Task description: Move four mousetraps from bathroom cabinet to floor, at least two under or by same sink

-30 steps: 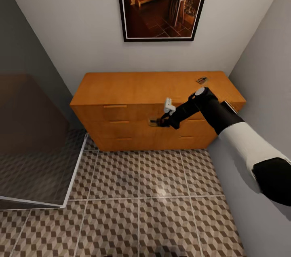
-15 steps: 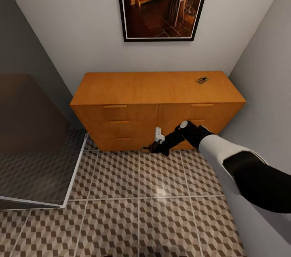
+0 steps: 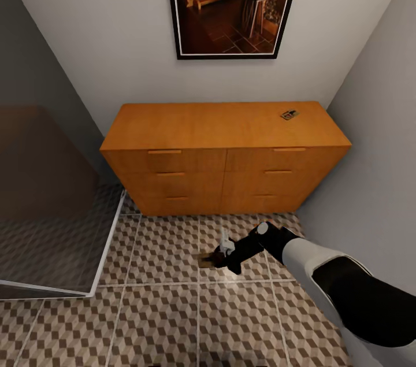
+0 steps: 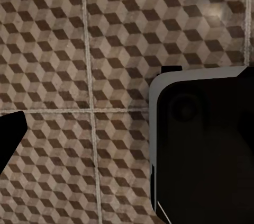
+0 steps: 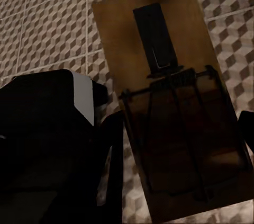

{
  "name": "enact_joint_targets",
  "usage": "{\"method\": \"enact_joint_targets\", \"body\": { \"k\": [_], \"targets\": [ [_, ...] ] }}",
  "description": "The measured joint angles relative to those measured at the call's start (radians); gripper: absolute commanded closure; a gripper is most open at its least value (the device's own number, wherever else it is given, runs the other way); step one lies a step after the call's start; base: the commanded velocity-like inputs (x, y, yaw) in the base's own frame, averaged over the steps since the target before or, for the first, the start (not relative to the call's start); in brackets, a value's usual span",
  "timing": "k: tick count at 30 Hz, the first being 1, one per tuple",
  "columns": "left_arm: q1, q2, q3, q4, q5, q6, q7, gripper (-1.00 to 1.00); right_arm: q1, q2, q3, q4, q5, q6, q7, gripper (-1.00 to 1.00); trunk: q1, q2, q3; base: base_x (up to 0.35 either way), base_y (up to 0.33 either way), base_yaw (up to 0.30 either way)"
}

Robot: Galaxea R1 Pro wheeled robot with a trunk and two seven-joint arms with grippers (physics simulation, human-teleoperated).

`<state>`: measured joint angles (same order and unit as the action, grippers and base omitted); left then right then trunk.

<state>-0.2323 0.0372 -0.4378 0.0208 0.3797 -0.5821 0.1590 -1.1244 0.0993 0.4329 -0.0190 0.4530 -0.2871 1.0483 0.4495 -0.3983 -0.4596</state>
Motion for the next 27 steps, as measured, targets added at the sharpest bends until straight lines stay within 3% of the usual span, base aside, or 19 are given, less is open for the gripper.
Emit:
{"method": "enact_joint_targets", "body": {
  "k": [5, 7, 12, 14, 20, 23, 27],
  "targets": [
    [0.000, 0.000, 0.000, 0.000, 0.000, 0.000, 0.000, -1.00, 0.149, -0.007, 0.001, 0.001, 0.003, -0.053, -0.089, 1.00, 0.000, 0.000, 0.000, 0.000, 0.000, 0.000],
    [0.000, 0.000, 0.000, 0.000, 0.000, 0.000, 0.000, -1.00, 0.242, -0.011, 0.005, 0.001, 0.007, -0.082, -0.181, 1.00, 0.000, 0.000, 0.000, 0.000, 0.000, 0.000],
    [0.000, 0.000, 0.000, 0.000, 0.000, 0.000, 0.000, -1.00, 0.393, -0.039, 0.003, 0.001, 0.010, -0.142, -0.313, 1.00, 0.000, 0.000, 0.000, 0.000, 0.000, 0.000],
    [0.000, 0.000, 0.000, 0.000, 0.000, 0.000, 0.000, -1.00, 0.432, -0.051, -0.001, 0.001, 0.011, -0.163, -0.334, 1.00, 0.000, 0.000, 0.000, 0.000, 0.000, 0.000],
    [0.000, -0.001, 0.000, 0.000, 0.000, 0.000, 0.000, -1.00, 0.563, -0.123, -0.007, 0.003, 0.004, -0.251, -0.402, 1.00, 0.000, 0.000, 0.000, 0.000, 0.000, 0.000],
    [0.000, -0.001, 0.000, 0.000, 0.000, 0.000, 0.000, -1.00, 0.604, -0.146, -0.009, 0.003, -0.013, -0.271, -0.470, 1.00, 0.000, 0.000, 0.000, 0.000, 0.000, 0.000],
    [0.000, -0.001, 0.000, 0.000, 0.000, 0.000, 0.000, -1.00, 0.663, -0.153, -0.009, 0.003, -0.078, -0.283, -0.642, 1.00, 0.000, 0.000, 0.000, 0.000, 0.000, 0.000]
  ]
}}
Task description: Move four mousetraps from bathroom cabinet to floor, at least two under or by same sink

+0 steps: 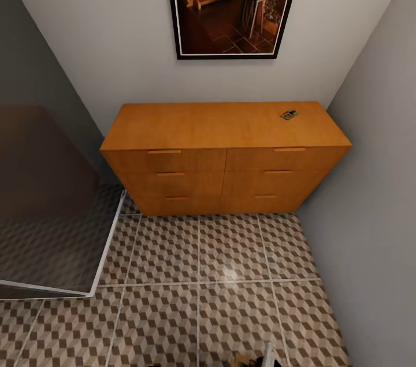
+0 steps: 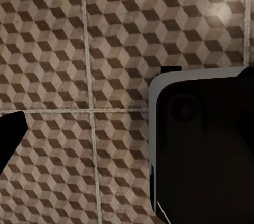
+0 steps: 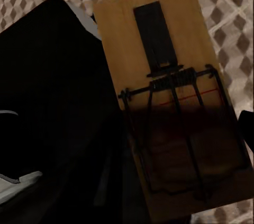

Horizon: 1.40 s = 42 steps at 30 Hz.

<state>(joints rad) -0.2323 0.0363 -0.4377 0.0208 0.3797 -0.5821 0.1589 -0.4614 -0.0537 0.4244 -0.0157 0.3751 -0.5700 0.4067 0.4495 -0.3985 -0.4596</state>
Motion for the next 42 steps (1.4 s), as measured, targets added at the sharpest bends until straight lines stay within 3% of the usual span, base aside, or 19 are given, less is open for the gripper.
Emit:
{"method": "enact_joint_targets", "body": {
  "k": [5, 7, 8, 9, 10, 12, 13, 16, 18, 24, 35, 38, 42],
  "targets": [
    [0.000, 0.000, 0.000, 0.000, 0.000, -0.001, 0.000, -1.00, 0.028, 0.029, 0.004, 0.000, -0.140, -0.013, -0.234, 1.00, 0.000, 0.000, 0.000, 0.000, 0.000, 0.000],
    [0.000, -0.001, 0.000, 0.000, 0.000, -0.001, 0.000, -1.00, 0.032, 0.052, 0.004, -0.001, -0.222, -0.027, -0.327, 1.00, 0.000, 0.000, 0.000, 0.000, 0.000, 0.000],
    [0.000, -0.001, 0.000, 0.000, 0.000, -0.001, 0.000, -1.00, 0.033, 0.067, 0.003, -0.002, -0.286, -0.040, -0.386, 1.00, 0.000, 0.000, 0.000, 0.000, 0.000, 0.000],
    [0.000, -0.001, 0.000, 0.000, 0.000, -0.001, 0.000, -1.00, 0.034, 0.075, -0.001, -0.002, -0.318, -0.048, -0.415, 1.00, 0.000, 0.000, 0.000, 0.000, 0.000, 0.000],
    [0.000, -0.001, 0.000, 0.000, 0.000, -0.001, 0.000, -1.00, 0.034, 0.090, -0.013, -0.002, -0.381, -0.065, -0.470, 1.00, 0.000, 0.000, 0.000, 0.000, 0.000, 0.000],
    [0.000, -0.001, 0.000, 0.000, 0.000, -0.002, 0.000, -1.00, 0.035, 0.104, -0.013, -0.002, -0.444, -0.082, -0.533, 1.00, 0.000, 0.000, 0.000, 0.000, 0.000, 0.000],
    [0.000, -0.001, 0.000, 0.000, 0.000, -0.002, 0.000, -1.00, 0.035, 0.115, -0.015, -0.002, -0.505, -0.099, -0.585, 1.00, 0.000, 0.000, 0.000, 0.000, 0.000, 0.000],
    [0.000, 0.000, 0.001, 0.000, 0.000, -0.004, 0.001, -1.00, 0.035, 0.129, -0.014, -0.003, -0.612, -0.127, -0.655, 1.00, 0.000, 0.000, 0.000, 0.000, 0.000, 0.000],
    [0.000, 0.000, 0.001, -0.001, 0.000, -0.005, 0.001, -1.00, 0.035, 0.134, -0.013, -0.003, -0.655, -0.137, -0.681, 1.00, 0.000, 0.000, 0.000, 0.000, 0.000, 0.000],
    [0.000, 0.000, 0.002, -0.002, 0.001, -0.006, 0.001, -1.00, 0.036, 0.135, -0.011, -0.006, -0.694, -0.144, -0.700, 1.00, 0.000, 0.000, 0.000, 0.000, 0.000, 0.000],
    [-0.001, -0.002, 0.012, -0.058, 0.003, 0.016, 0.012, -1.00, 0.036, 0.139, -0.008, -0.003, -0.699, -0.148, -0.686, 1.00, 0.000, 0.000, 0.000, 0.000, 0.000, 0.000],
    [-0.001, -0.003, 0.013, -0.120, 0.002, 0.079, 0.014, -1.00, 0.036, 0.137, -0.009, -0.002, -0.700, -0.148, -0.663, 1.00, 0.000, 0.000, 0.000, 0.000, 0.000, 0.000],
    [-0.001, 0.000, 0.013, -0.305, 0.001, 0.307, 0.014, -1.00, 0.036, 0.135, -0.010, -0.002, -0.700, -0.148, -0.644, 1.00, 0.000, 0.000, 0.000, 0.000, 0.000, 0.000]
  ]
}}
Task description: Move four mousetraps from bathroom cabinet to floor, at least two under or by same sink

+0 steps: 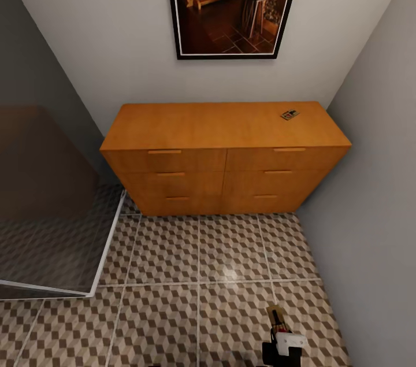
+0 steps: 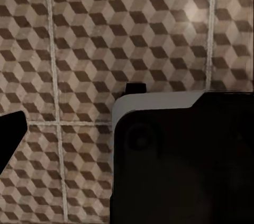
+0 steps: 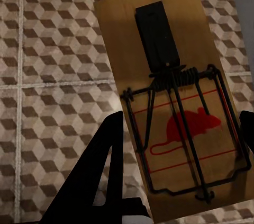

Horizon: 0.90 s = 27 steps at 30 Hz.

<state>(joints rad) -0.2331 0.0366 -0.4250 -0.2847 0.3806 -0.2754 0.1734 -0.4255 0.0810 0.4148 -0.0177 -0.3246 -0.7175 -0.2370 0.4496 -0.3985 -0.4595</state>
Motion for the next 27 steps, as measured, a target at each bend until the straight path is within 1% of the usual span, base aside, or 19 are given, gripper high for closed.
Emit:
{"method": "enact_joint_targets", "body": {
  "k": [1, 2, 3, 4, 5, 6, 8, 9, 10, 11, 14, 15, 16, 18, 19, 22, 23, 25, 27],
  "targets": [
    [0.000, 0.001, 0.001, -0.036, 0.000, 0.037, 0.000, -1.00, 0.000, 0.000, 0.000, 0.000, 0.000, 0.000, 0.001, 1.00, 0.000, 0.000, 0.000, 0.000, 0.000, 0.000],
    [0.000, 0.004, 0.001, -0.105, -0.002, 0.105, 0.000, -1.00, 0.000, -0.001, 0.000, 0.000, 0.000, 0.000, 0.003, 1.00, 0.000, 0.000, 0.000, 0.000, 0.000, 0.000],
    [0.000, 0.006, 0.002, -0.142, -0.002, 0.139, 0.000, -1.00, 0.000, -0.001, 0.000, 0.000, 0.000, 0.000, 0.003, 1.00, 0.000, 0.000, 0.000, 0.000, 0.000, 0.000],
    [0.000, 0.008, 0.002, -0.210, -0.004, 0.199, 0.000, -1.00, 0.000, -0.003, 0.000, 0.000, 0.000, 0.000, 0.004, 1.00, 0.000, 0.000, 0.000, 0.000, 0.000, 0.000],
    [0.001, 0.009, 0.002, -0.247, -0.004, 0.228, 0.000, -1.00, 0.000, -0.003, 0.000, 0.000, 0.000, 0.000, 0.004, 1.00, 0.000, 0.000, 0.000, 0.000, 0.000, 0.000],
    [0.000, 0.010, 0.003, -0.310, -0.004, 0.275, -0.001, -1.00, 0.000, -0.004, -0.001, 0.000, 0.000, 0.000, 0.005, 1.00, 0.000, 0.000, 0.000, 0.000, 0.000, 0.000],
    [0.000, 0.011, 0.003, -0.375, -0.004, 0.321, -0.001, -1.00, 0.000, -0.006, -0.001, 0.000, 0.000, 0.000, 0.005, 1.00, 0.000, 0.000, 0.000, 0.000, 0.000, 0.000],
    [-0.001, 0.012, 0.005, -0.434, -0.005, 0.369, 0.003, -1.00, 0.000, -0.008, -0.002, 0.000, 0.000, 0.000, 0.005, 1.00, 0.000, 0.000, 0.000, 0.000, 0.000, 0.000],
    [-0.001, 0.012, 0.008, -0.466, -0.005, 0.394, 0.007, -1.00, 0.000, -0.009, -0.001, 0.000, 0.000, 0.000, 0.005, 1.00, 0.000, 0.000, 0.000, 0.000, 0.000, 0.000],
    [-0.001, 0.012, 0.012, -0.494, -0.005, 0.420, 0.013, -1.00, 0.000, -0.009, -0.001, 0.000, 0.000, 0.000, 0.005, 1.00, 0.000, 0.000, 0.000, 0.000, 0.000, 0.000],
    [-0.001, 0.010, 0.051, -0.664, -0.008, 0.576, 0.066, -1.00, 0.000, -0.012, -0.001, 0.000, 0.000, 0.001, 0.005, 1.00, 0.000, 0.000, 0.000, 0.000, 0.000, 0.000],
    [-0.001, 0.009, 0.056, -0.696, -0.008, 0.603, 0.074, -1.00, 0.000, -0.012, -0.001, 0.000, 0.000, 0.000, 0.005, 1.00, 0.000, 0.000, 0.000, 0.000, 0.000, 0.000],
    [-0.001, 0.008, 0.062, -0.753, -0.009, 0.651, 0.085, -1.00, 0.000, -0.012, -0.001, 0.000, 0.000, 0.000, 0.006, 1.00, 0.000, 0.000, 0.000, 0.000, 0.000, 0.000],
    [-0.001, 0.008, 0.066, -0.814, -0.009, 0.697, 0.092, -1.00, 0.000, -0.013, -0.002, 0.000, 0.000, 0.000, 0.006, 1.00, 0.000, 0.000, 0.000, 0.000, 0.000, 0.000],
    [-0.002, 0.007, 0.069, -0.868, -0.009, 0.741, 0.097, -1.00, 0.000, -0.013, -0.002, 0.000, 0.000, 0.000, 0.006, 1.00, 0.000, 0.000, 0.000, 0.000, 0.000, 0.000],
    [-0.003, 0.004, 0.073, -0.976, -0.010, 0.828, 0.102, -1.00, 0.001, -0.014, -0.002, 0.000, 0.000, 0.000, 0.006, 1.00, 0.000, 0.000, 0.000, 0.000, 0.000, 0.000],
    [-0.005, 0.000, 0.075, -1.024, -0.010, 0.871, 0.103, -1.00, 0.001, -0.014, -0.002, 0.000, 0.000, 0.000, 0.006, 1.00, 0.000, 0.000, 0.000, 0.000, 0.000, 0.000],
    [-0.008, -0.008, 0.077, -1.069, -0.011, 0.915, 0.104, -1.00, 0.001, -0.014, -0.002, 0.000, 0.000, 0.000, 0.006, 1.00, 0.000, 0.000, 0.000, 0.000, 0.000, 0.000],
    [-0.021, -0.025, 0.081, -1.122, -0.012, 0.980, 0.105, -1.00, 0.001, -0.014, -0.002, 0.000, 0.000, 0.000, 0.006, 1.00, 0.000, 0.000, 0.000, 0.000, 0.000, 0.000]
  ]
}}
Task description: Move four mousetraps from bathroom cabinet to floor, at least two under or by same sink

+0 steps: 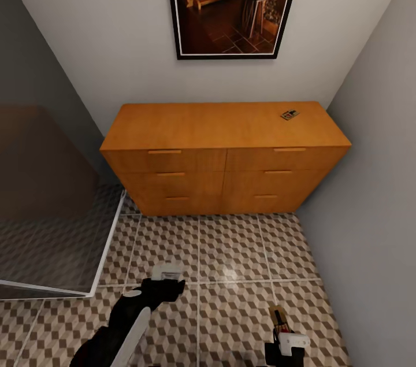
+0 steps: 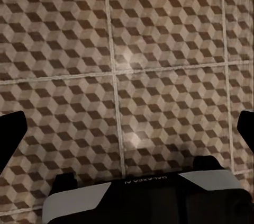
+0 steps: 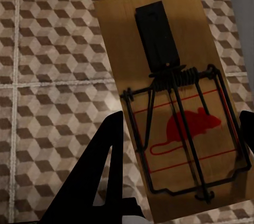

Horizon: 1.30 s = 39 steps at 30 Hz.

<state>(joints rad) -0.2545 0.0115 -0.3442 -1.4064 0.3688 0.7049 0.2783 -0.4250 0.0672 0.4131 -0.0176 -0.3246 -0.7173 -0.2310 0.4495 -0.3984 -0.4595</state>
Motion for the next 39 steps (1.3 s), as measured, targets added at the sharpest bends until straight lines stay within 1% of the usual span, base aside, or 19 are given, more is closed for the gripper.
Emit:
{"method": "enact_joint_targets", "body": {
  "k": [3, 5, 7, 9, 11, 13, 14, 17, 19, 20, 21, 22, 23, 24, 27, 29, 33, 36, 39],
  "targets": [
    [-0.043, -0.024, 0.014, -0.044, -0.001, 0.083, 0.004, -1.00, 0.000, 0.000, 0.000, 0.000, 0.000, 0.000, 0.000, 1.00, 0.000, 0.000, 0.000, 0.000, 0.000, 0.000],
    [-0.088, -0.039, 0.029, -0.061, -0.002, 0.141, 0.011, -1.00, 0.000, 0.000, 0.000, 0.000, 0.000, 0.000, 0.000, 1.00, 0.000, 0.000, 0.000, 0.000, 0.000, 0.000],
    [-0.137, -0.052, 0.037, -0.069, -0.002, 0.189, 0.017, -1.00, 0.000, 0.000, 0.000, 0.000, 0.000, 0.000, 0.001, 1.00, 0.000, 0.000, 0.000, 0.000, 0.000, 0.000],
    [-0.206, -0.070, 0.042, -0.072, -0.001, 0.234, 0.021, -1.00, 0.000, 0.000, 0.000, 0.000, 0.000, 0.000, 0.001, 1.00, 0.000, 0.000, 0.000, 0.000, 0.000, 0.000],
    [-0.243, -0.079, 0.043, -0.071, -0.001, 0.251, 0.022, -1.00, 0.000, 0.000, 0.000, 0.000, 0.000, 0.000, 0.001, 1.00, 0.000, 0.000, 0.000, 0.000, 0.000, 0.000],
    [-0.324, -0.092, 0.045, -0.061, -0.001, 0.272, 0.024, -1.00, 0.000, 0.000, 0.000, 0.000, 0.000, 0.000, 0.001, 1.00, 0.000, 0.000, 0.000, 0.000, 0.000, 0.000],
    [-0.349, -0.094, 0.045, -0.054, -0.001, 0.276, 0.024, -1.00, 0.000, 0.000, 0.000, 0.000, 0.000, 0.000, 0.001, 1.00, 0.000, 0.000, 0.000, 0.000, 0.000, 0.000],
    [-0.490, -0.105, 0.048, 0.024, 0.000, 0.287, 0.024, -1.00, 0.000, 0.000, 0.001, 0.000, 0.000, 0.001, 0.001, 1.00, 0.000, 0.000, 0.000, 0.000, 0.000, 0.000],
    [-0.544, -0.111, 0.048, 0.062, 0.000, 0.288, 0.024, -1.00, 0.000, 0.000, 0.001, 0.000, 0.000, 0.001, 0.001, 1.00, 0.000, 0.000, 0.000, 0.000, 0.000, 0.000],
    [-0.596, -0.116, 0.050, 0.106, 0.000, 0.289, 0.024, -1.00, 0.000, 0.000, 0.001, 0.000, 0.000, 0.001, 0.001, 1.00, 0.000, 0.000, 0.000, 0.000, 0.000, 0.000],
    [-0.626, -0.120, 0.050, 0.131, 0.000, 0.290, 0.024, -1.00, 0.000, 0.000, 0.001, 0.000, 0.000, 0.001, 0.001, 1.00, 0.000, 0.000, 0.000, 0.000, 0.000, 0.000],
    [-0.676, -0.126, 0.052, 0.182, 0.000, 0.290, 0.025, -1.00, 0.000, 0.000, 0.001, 0.000, 0.000, 0.001, 0.001, 1.00, 0.000, 0.000, 0.000, 0.000, 0.000, 0.000],
    [-0.702, -0.130, 0.053, 0.208, 0.001, 0.290, 0.024, -1.00, 0.000, 0.000, 0.002, 0.000, 0.000, 0.001, 0.001, 1.00, 0.000, 0.000, 0.000, 0.000, 0.000, 0.000],
    [-0.746, -0.137, 0.054, 0.252, 0.000, 0.291, 0.025, -1.00, 0.000, 0.000, 0.001, 0.000, 0.000, 0.001, 0.001, 1.00, 0.000, 0.000, 0.000, 0.000, 0.000, 0.000],
    [-0.813, -0.146, 0.055, 0.300, 0.001, 0.291, 0.025, -1.00, 0.000, 0.000, 0.002, 0.000, 0.000, 0.001, 0.001, 1.00, 0.000, 0.000, 0.000, 0.000, 0.000, 0.000],
    [-0.838, -0.150, 0.056, 0.302, 0.001, 0.291, 0.024, -1.00, -0.001, 0.000, 0.002, 0.000, 0.000, 0.002, 0.001, 1.00, 0.000, 0.000, 0.000, 0.000, 0.000, 0.000],
    [-0.855, -0.149, 0.056, 0.286, 0.003, 0.299, 0.022, -1.00, 0.000, 0.001, 0.002, -0.001, 0.000, 0.002, 0.001, 1.00, 0.000, 0.000, 0.000, 0.000, 0.000, 0.000],
    [-0.860, -0.143, 0.055, 0.266, 0.003, 0.304, 0.021, -1.00, 0.000, 0.002, 0.002, -0.001, 0.000, 0.002, 0.002, 1.00, 0.000, 0.000, 0.000, 0.000, 0.000, -0.032],
    [-0.862, -0.123, 0.052, 0.213, 0.004, 0.307, 0.019, -1.00, 0.000, 0.003, 0.002, -0.002, 0.000, 0.002, 0.002, 1.00, 0.000, 0.000, 0.002, 0.000, 0.000, -0.159]
  ]
}}
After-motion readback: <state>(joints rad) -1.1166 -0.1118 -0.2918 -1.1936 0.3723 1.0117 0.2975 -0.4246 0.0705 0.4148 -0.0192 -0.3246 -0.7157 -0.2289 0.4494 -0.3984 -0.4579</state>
